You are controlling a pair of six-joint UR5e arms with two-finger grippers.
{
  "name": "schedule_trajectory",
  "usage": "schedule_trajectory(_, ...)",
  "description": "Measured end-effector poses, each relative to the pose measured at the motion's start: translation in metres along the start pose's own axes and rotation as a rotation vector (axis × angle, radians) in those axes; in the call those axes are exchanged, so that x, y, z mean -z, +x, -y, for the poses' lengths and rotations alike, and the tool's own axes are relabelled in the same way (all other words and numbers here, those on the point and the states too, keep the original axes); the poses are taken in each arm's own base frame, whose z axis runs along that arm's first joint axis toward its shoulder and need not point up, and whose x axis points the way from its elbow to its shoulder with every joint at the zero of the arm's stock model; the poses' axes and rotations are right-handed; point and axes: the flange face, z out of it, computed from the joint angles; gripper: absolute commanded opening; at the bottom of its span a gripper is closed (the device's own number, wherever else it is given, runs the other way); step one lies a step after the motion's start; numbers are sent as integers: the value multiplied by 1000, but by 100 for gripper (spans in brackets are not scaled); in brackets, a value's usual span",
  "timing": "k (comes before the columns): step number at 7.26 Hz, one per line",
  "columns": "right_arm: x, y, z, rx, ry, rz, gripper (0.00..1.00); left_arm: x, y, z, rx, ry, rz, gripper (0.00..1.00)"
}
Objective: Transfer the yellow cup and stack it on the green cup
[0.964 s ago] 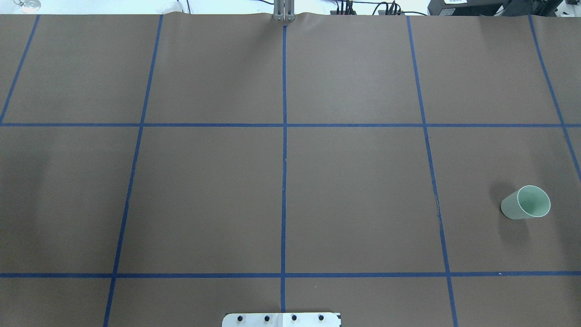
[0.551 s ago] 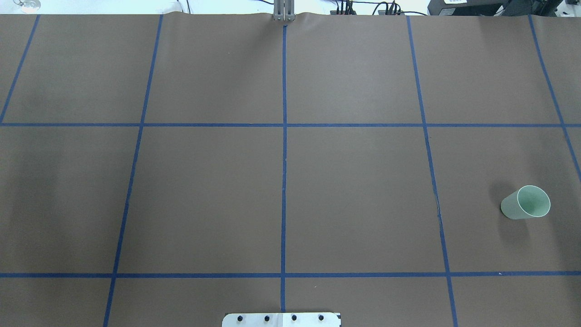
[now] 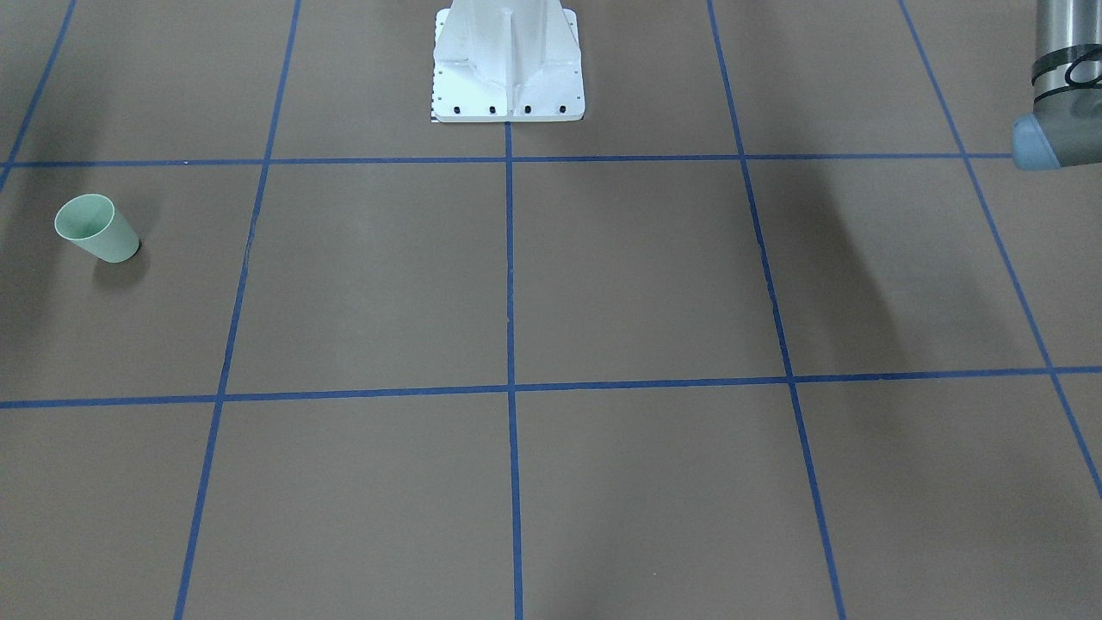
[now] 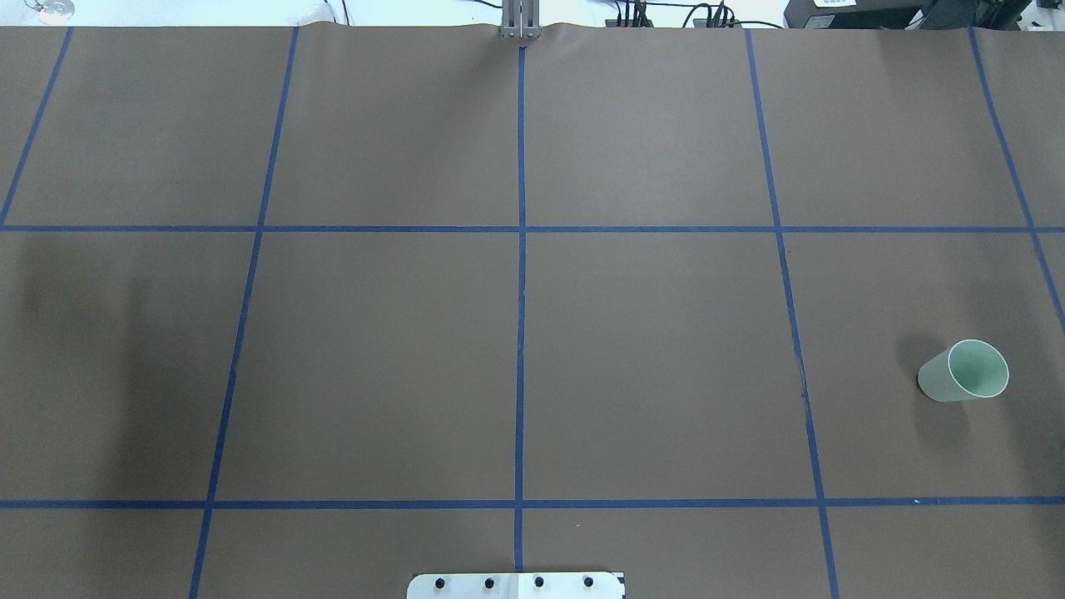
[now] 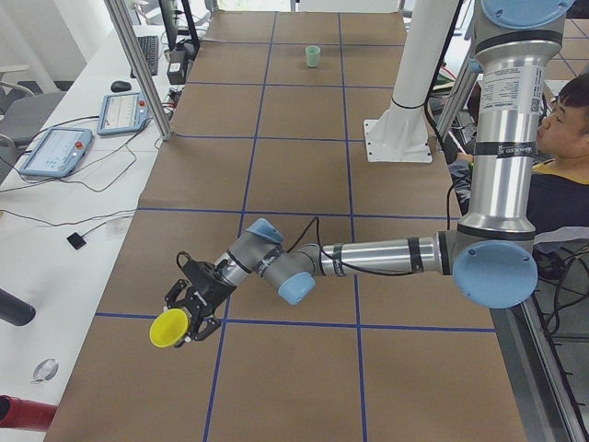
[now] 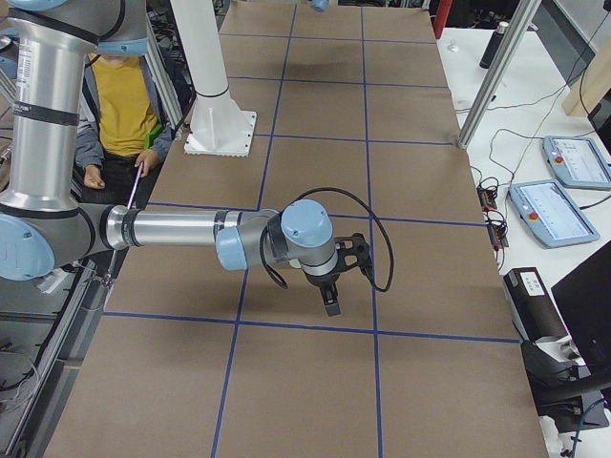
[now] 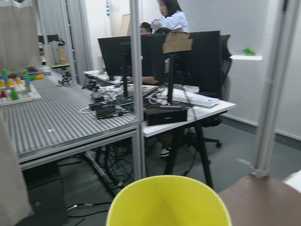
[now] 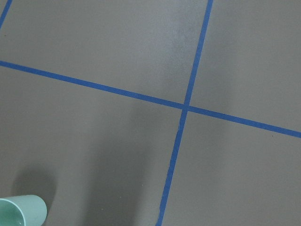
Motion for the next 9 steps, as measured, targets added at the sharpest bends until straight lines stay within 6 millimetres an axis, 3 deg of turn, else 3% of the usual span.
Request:
schedule_trajectory(1,0,0,0,-1,0,0,100,11,42,2,-25,-48,-99,46)
schedule_trajectory(2,0,0,0,-1,-1,0,100,25,85,-1,-50,-91,-188,61)
schedule_trajectory(3,0,0,0,-1,0,0,100,39,126,-9,-69,-127,-261,52)
schedule_trajectory(4,1,0,0,-1,1,0,100,55,167,-21,-84,-171,-331,20)
schedule_trajectory(5,1,0,0,-1,2,0,100,71,200,-39,-107,-215,-392,11)
schedule_trajectory(6,2,-1,0,-1,3,0,100,93,225,-60,-163,-236,-463,11)
schedule_trajectory(8,9,-7,8,18,20,0,100,153,273,-79,-443,-170,-662,11)
schedule_trajectory(9,15,-14,19,42,39,0,100,189,304,-94,-567,-130,-764,4)
